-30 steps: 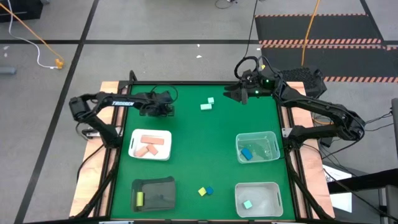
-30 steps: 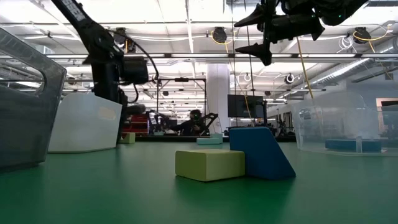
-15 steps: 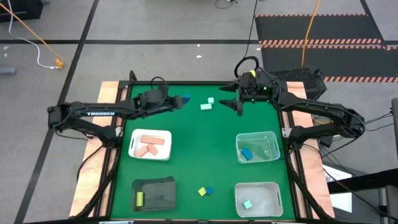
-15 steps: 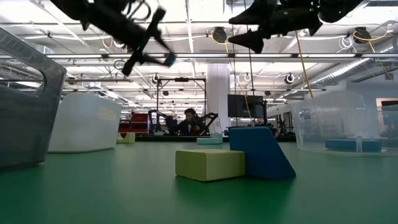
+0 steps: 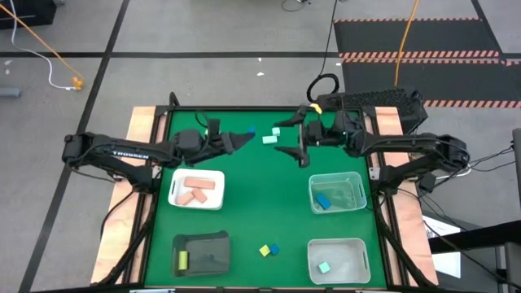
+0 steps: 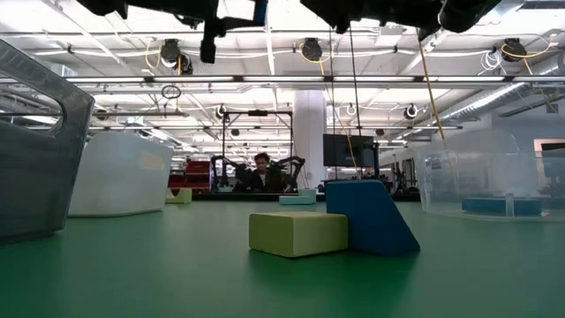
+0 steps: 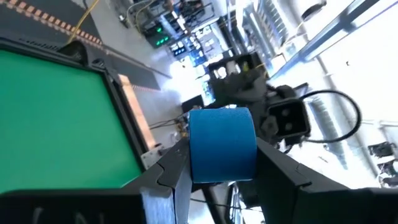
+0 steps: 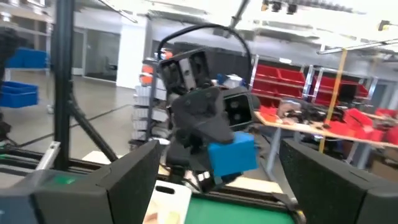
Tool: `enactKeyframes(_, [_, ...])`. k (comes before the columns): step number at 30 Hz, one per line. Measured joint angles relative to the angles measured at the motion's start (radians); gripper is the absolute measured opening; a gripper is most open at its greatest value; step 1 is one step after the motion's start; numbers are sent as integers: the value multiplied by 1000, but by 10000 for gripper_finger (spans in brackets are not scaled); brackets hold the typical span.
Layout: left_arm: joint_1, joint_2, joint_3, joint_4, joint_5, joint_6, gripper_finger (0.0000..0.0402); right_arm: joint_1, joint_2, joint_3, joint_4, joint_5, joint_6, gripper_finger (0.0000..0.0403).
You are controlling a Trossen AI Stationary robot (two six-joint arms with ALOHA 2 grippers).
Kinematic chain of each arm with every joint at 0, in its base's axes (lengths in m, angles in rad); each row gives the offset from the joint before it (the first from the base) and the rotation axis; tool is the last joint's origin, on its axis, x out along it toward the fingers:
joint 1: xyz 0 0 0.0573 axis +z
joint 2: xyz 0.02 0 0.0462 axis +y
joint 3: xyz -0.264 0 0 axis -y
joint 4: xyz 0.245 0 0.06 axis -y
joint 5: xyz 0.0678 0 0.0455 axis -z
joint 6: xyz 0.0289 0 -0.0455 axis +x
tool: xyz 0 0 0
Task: Sort & place blocks by color
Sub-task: Put the top blue block into the transparent bin
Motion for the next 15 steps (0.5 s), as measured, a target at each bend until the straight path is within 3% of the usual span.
enactKeyframes(6, [-74,27,1,64,-84,-6,132,58,88,0,130,26,5,320])
enactKeyframes(10, [-107,82,3,173,-95,-8,132,89,139,0,196,102,2,320])
enactKeyframes(15, [-122,150,2,245,-99,-19,132,105,179,12,206,110,9,320])
